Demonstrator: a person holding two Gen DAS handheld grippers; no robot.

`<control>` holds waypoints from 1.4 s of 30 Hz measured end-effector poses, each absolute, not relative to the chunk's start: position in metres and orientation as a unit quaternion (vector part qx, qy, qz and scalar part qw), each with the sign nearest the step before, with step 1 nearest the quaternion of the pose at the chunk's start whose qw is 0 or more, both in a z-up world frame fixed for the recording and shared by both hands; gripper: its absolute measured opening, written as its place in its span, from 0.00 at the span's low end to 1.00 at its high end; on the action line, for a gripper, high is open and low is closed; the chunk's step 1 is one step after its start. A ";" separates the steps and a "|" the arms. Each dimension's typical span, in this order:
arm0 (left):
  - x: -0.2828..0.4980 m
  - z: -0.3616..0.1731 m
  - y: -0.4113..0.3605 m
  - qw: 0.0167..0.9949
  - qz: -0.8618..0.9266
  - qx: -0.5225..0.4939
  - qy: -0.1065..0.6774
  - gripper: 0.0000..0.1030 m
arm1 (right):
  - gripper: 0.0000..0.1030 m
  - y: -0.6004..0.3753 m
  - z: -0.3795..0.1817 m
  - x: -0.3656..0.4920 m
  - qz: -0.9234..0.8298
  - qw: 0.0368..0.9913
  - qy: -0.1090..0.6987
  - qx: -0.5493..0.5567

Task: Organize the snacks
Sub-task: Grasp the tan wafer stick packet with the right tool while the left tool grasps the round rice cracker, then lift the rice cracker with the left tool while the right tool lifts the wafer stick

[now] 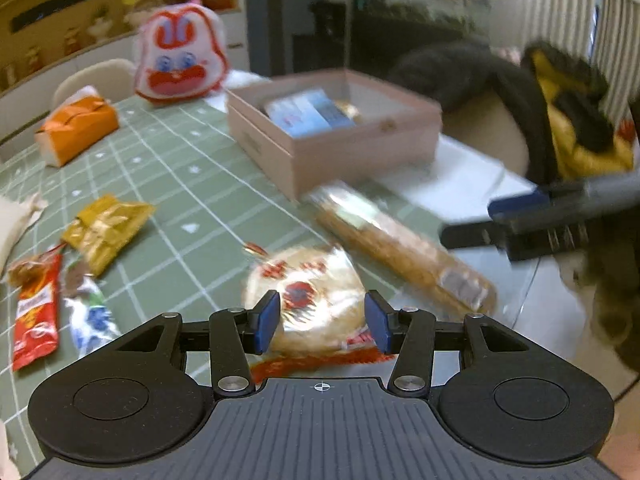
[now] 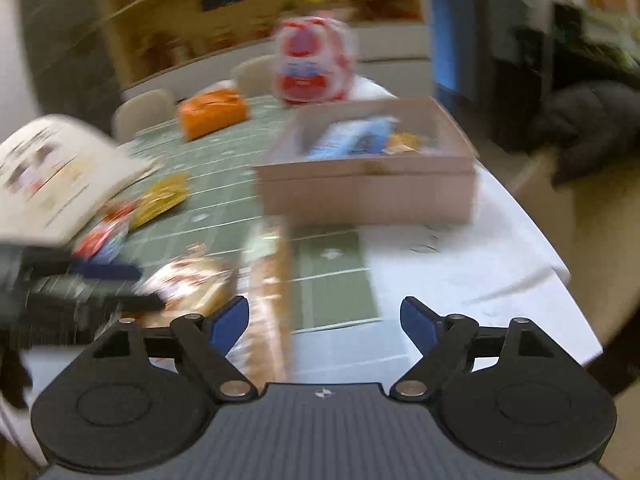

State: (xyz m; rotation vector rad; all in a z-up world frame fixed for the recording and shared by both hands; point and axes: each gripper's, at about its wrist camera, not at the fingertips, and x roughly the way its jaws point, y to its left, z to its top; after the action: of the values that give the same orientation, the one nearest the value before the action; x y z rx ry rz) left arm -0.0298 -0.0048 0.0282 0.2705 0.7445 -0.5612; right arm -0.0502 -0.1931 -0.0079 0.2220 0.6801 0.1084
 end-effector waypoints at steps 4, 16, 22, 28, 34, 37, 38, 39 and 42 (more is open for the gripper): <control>-0.033 0.025 -0.016 0.882 -0.274 0.154 0.351 0.66 | 0.83 -0.214 -0.022 -0.047 0.070 0.919 0.341 0.185; -0.019 0.025 -0.003 0.895 -0.236 0.121 0.359 0.80 | 0.86 -0.210 -0.025 -0.051 0.082 0.926 0.328 0.168; 0.002 0.016 0.013 0.886 -0.235 0.060 0.395 0.83 | 0.91 -0.205 -0.027 -0.053 0.084 0.930 0.321 0.157; 0.010 0.012 0.023 0.888 -0.241 0.019 0.390 0.79 | 0.98 -0.199 -0.029 -0.056 0.083 0.934 0.315 0.146; 0.006 0.010 0.046 0.897 -0.229 -0.028 0.376 0.63 | 1.00 -0.197 -0.029 -0.058 0.075 0.935 0.315 0.147; 0.004 0.009 0.062 0.892 -0.234 -0.075 0.378 0.55 | 1.00 -0.196 -0.028 -0.058 0.074 0.933 0.320 0.148; 0.003 0.008 0.067 0.890 -0.236 -0.091 0.379 0.53 | 1.00 -0.195 -0.027 -0.058 0.075 0.932 0.324 0.146; 0.003 0.007 0.070 0.888 -0.239 -0.104 0.380 0.52 | 1.00 -0.194 -0.026 -0.057 0.077 0.931 0.328 0.141; 0.003 0.005 0.077 0.879 -0.249 -0.138 0.383 0.52 | 1.00 -0.189 -0.023 -0.053 0.096 0.927 0.345 0.114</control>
State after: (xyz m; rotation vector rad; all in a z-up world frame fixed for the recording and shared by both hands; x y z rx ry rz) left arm 0.0031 0.0773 0.0051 -0.2871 0.7982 -0.5192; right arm -0.0526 -0.1891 -0.0231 0.2341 0.7066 0.1975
